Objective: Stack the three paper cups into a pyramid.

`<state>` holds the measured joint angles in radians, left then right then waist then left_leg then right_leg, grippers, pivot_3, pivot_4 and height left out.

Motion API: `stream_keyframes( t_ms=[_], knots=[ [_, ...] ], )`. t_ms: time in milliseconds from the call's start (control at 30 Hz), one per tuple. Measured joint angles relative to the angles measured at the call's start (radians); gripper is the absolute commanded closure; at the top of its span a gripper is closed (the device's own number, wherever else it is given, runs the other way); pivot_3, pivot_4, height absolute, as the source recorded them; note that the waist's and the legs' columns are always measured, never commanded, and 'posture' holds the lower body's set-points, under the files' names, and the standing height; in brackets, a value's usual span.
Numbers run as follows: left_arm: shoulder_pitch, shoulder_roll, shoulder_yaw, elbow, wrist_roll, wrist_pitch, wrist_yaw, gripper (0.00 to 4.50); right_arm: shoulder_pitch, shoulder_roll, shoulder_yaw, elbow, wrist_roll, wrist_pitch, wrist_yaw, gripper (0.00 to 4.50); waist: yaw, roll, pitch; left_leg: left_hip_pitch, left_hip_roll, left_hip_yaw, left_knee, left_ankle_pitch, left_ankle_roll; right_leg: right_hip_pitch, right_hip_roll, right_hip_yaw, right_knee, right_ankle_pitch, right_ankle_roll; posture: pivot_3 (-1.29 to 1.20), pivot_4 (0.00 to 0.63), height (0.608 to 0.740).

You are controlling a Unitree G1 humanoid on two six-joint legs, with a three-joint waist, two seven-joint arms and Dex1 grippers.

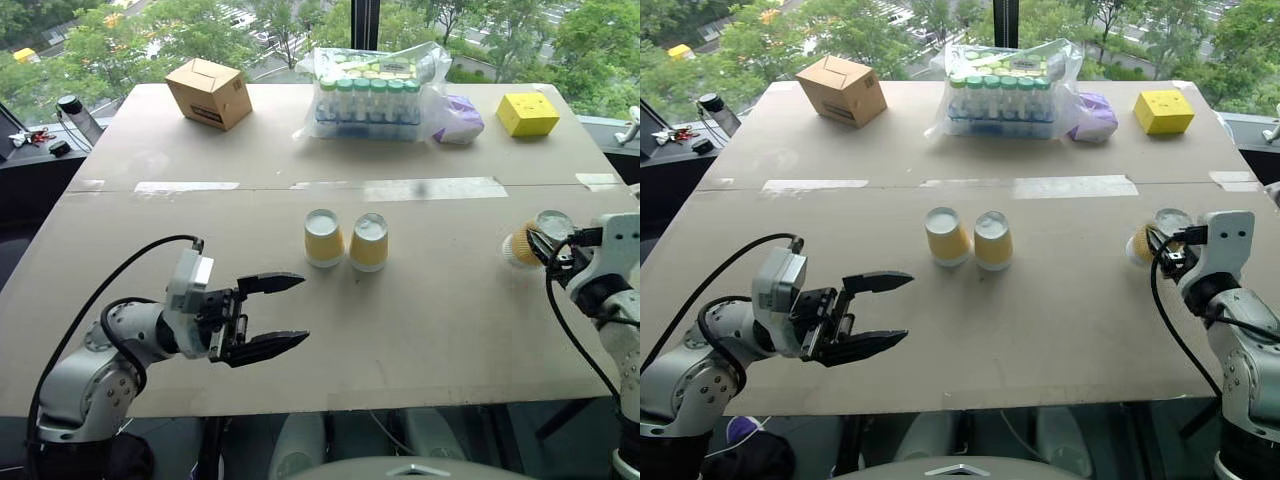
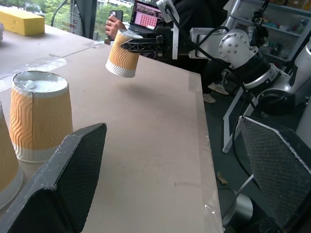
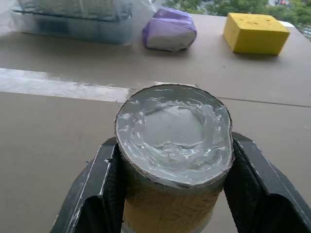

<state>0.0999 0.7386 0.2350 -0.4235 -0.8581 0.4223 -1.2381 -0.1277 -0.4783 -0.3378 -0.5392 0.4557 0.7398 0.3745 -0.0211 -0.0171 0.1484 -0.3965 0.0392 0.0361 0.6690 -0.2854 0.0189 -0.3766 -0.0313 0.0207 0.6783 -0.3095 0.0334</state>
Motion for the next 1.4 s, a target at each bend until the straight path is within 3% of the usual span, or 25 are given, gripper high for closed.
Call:
stream_keyframes(
  t_ms=[200,500,867,1400],
  knots=[
    [0.095,-0.003,0.068,-0.022,0.010,-0.026,0.017,0.00,-0.388,-0.028,0.250,0.016,0.126,0.093,0.155,2.51,-0.008,-0.001,0.000,-0.002,0.000,-0.003,0.000,0.000,0.000,0.000,-0.004,-0.003,-0.001,0.000,0.000,0.00,0.150,0.740],
    [0.261,-0.104,0.299,-0.029,-0.040,-0.067,0.090,0.00,-0.694,0.012,0.467,0.150,0.176,0.173,0.293,2.51,-0.006,-0.002,0.000,-0.003,0.000,-0.004,0.000,-0.001,0.001,0.000,-0.007,-0.006,-0.001,0.000,0.000,0.00,0.150,0.740],
    [0.351,-0.165,0.375,-0.048,-0.049,-0.110,0.120,0.00,-0.763,0.065,0.568,0.325,0.069,0.131,0.314,2.51,-0.014,-0.002,0.000,-0.003,-0.001,-0.004,0.000,-0.001,0.001,0.000,-0.008,-0.007,0.000,0.000,0.000,0.00,0.150,0.740],
    [0.388,-0.183,0.376,-0.015,-0.029,-0.175,0.082,0.00,-0.758,0.083,0.622,0.407,-0.048,0.062,0.382,2.51,-0.019,-0.002,0.000,-0.003,-0.001,-0.004,0.000,-0.001,0.001,-0.001,-0.008,-0.007,-0.001,0.000,0.000,0.00,0.150,0.740]
  ],
)
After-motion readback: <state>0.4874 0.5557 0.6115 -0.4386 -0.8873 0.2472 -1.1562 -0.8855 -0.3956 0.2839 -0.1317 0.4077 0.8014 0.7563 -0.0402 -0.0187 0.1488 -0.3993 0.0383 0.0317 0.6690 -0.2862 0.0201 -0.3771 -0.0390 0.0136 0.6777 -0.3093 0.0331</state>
